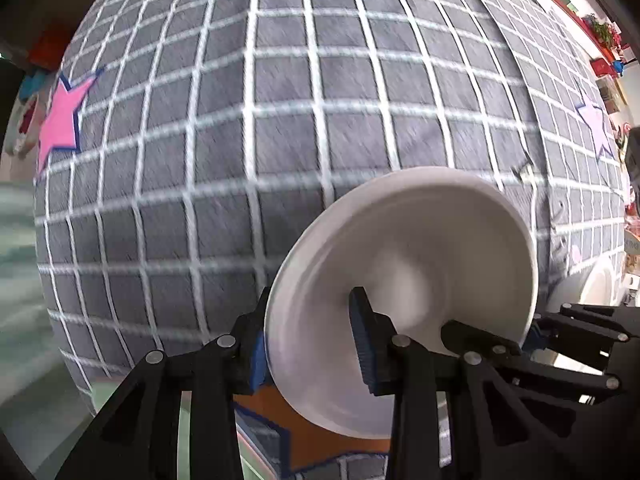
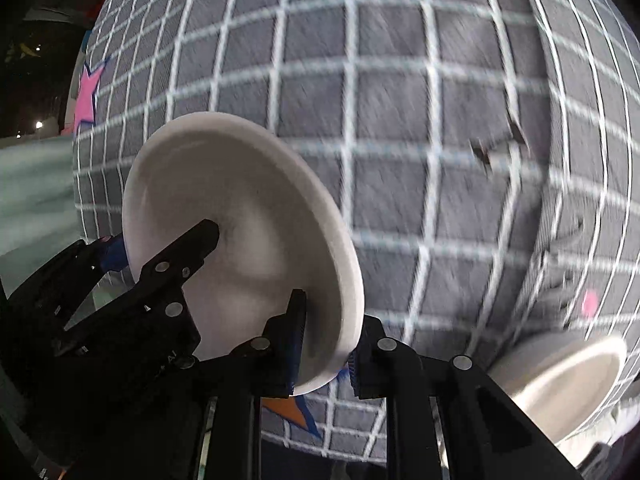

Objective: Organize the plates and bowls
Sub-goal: 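Lower the third bowl onto the bowl stack and open the right tool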

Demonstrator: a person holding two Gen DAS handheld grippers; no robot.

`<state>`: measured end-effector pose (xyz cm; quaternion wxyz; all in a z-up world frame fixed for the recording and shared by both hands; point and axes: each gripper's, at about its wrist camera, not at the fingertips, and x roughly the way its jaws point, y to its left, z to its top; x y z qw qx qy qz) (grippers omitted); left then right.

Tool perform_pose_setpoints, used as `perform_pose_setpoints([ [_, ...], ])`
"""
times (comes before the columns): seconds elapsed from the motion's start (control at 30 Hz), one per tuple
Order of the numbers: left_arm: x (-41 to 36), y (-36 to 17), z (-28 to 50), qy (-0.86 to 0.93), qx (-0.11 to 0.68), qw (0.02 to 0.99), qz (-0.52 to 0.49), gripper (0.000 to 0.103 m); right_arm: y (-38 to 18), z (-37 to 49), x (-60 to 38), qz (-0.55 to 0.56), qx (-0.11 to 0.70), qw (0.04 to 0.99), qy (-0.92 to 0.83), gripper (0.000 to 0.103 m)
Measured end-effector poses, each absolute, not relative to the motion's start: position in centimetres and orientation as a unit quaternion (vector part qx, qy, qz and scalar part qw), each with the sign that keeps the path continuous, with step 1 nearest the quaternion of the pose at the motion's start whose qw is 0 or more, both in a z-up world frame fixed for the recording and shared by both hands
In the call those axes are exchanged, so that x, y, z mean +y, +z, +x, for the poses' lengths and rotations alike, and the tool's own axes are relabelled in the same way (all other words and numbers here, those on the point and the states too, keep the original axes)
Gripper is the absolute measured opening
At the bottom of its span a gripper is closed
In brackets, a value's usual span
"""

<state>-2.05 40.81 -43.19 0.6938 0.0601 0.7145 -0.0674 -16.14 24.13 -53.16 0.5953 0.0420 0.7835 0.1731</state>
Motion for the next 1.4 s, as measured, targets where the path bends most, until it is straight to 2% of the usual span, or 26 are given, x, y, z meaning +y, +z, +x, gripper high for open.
perform_pose_setpoints([
  [0.17,40.4,-43.0,-4.6,-0.072,0.717,0.690,0.065,0.039,-53.3,-17.5,24.4,0.037,0.788,0.591,0.168,0.021],
  [0.23,39.6,-41.7,-9.1,-0.074,0.714,0.693,0.068,0.039,-53.1,-18.2,24.4,0.040,0.787,0.593,0.166,0.021],
  [0.3,39.0,-40.8,-10.0,-0.079,0.711,0.695,0.072,0.039,-52.9,-18.8,23.8,0.043,0.785,0.596,0.166,0.021],
  [0.57,34.2,-35.5,-8.0,-0.114,0.693,0.705,0.095,0.040,-48.7,-18.5,17.5,0.064,0.763,0.625,0.153,0.022],
  [0.8,26.0,-33.2,-9.5,-0.177,0.675,0.704,0.132,0.040,-46.6,-19.1,11.9,0.093,0.751,0.642,0.121,0.022],
  [1.3,12.9,-35.2,-13.2,-0.268,0.663,0.666,0.213,0.041,-45.8,-22.0,0.2,0.166,0.747,0.643,0.025,0.022],
  [1.33,12.7,-35.8,-13.3,-0.271,0.664,0.662,0.220,0.044,-45.9,-22.2,-0.2,0.168,0.747,0.643,0.021,0.022],
  [1.4,12.7,-36.4,-13.7,-0.274,0.668,0.653,0.226,0.060,-46.1,-22.5,-1.1,0.172,0.748,0.641,0.015,0.022],
])
